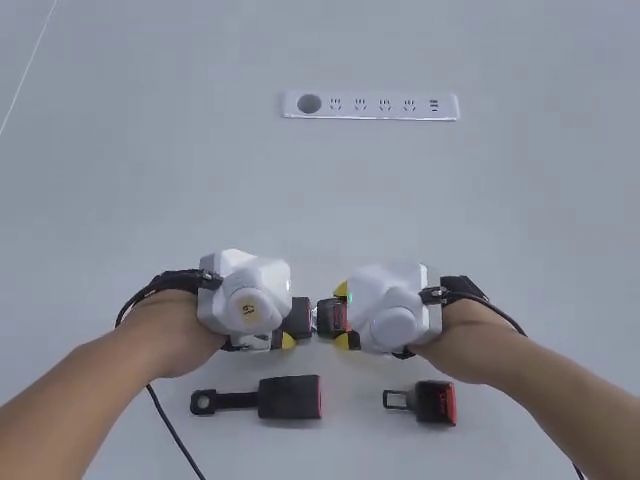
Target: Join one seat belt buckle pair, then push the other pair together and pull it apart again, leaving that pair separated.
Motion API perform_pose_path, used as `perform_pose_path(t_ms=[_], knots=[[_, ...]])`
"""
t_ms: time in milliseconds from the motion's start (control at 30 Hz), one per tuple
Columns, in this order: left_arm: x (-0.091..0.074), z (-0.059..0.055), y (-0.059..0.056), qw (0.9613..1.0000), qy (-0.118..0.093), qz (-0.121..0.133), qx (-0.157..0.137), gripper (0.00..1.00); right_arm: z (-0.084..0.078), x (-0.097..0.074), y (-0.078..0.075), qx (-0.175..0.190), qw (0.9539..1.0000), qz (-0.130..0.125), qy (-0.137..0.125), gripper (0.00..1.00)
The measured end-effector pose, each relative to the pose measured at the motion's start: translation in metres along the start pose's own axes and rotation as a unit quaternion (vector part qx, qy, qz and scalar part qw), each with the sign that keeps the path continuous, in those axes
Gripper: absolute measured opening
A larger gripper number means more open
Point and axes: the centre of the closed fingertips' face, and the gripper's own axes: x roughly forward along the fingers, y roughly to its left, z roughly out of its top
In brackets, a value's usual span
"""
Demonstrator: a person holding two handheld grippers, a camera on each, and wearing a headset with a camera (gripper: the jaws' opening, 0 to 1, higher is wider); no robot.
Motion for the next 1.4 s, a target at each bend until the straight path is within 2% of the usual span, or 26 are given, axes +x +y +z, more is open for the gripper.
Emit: perform_pose_path(t_ms=[400, 533, 833, 1400], knots=[[-0.001, 0.0004, -0.0006, 1.0, -0.002, 0.005, 0.002, 0.34, -0.0034, -0.0046, -0.0012, 0.006, 1.0, 0.001, 0.003, 0.29], [-0.0017, 0.0003, -0.0006, 0.9999, -0.008, 0.009, 0.006, 0.34, -0.0061, -0.0071, -0.0012, 0.011, 0.9999, 0.003, 0.002, 0.29], [-0.0018, 0.0001, 0.0001, 1.0, -0.007, 0.006, 0.003, 0.34, -0.0071, -0.0073, -0.0015, 0.031, 0.9995, 0.007, 0.002, 0.29], [-0.0021, -0.0024, 0.0012, 0.9999, -0.008, 0.003, -0.005, 0.34, -0.0077, -0.0078, -0.0022, 0.037, 0.9993, 0.01, 0.001, 0.29]])
